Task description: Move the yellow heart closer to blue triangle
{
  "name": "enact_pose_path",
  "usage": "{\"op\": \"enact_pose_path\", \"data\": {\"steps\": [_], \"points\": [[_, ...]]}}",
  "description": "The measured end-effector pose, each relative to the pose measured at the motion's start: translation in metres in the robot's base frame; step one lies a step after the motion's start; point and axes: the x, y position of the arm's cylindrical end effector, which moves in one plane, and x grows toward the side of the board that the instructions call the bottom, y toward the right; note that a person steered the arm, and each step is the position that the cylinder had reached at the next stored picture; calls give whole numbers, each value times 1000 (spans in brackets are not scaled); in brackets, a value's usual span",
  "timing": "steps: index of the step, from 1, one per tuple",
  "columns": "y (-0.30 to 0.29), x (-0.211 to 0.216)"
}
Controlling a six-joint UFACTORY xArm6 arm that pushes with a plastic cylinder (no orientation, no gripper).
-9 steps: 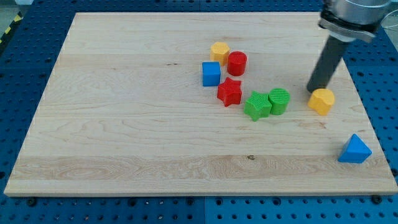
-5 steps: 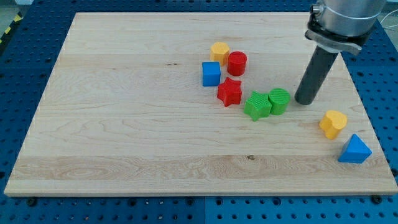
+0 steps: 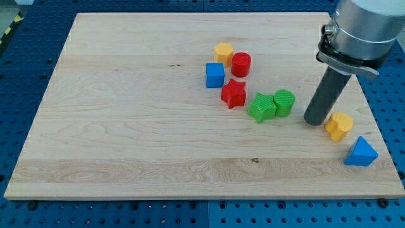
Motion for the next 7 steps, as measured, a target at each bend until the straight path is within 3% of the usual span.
{"op": "enact_pose_path", "data": {"steps": [2, 4, 7], "points": [[31, -8], [71, 17], [11, -14]]}}
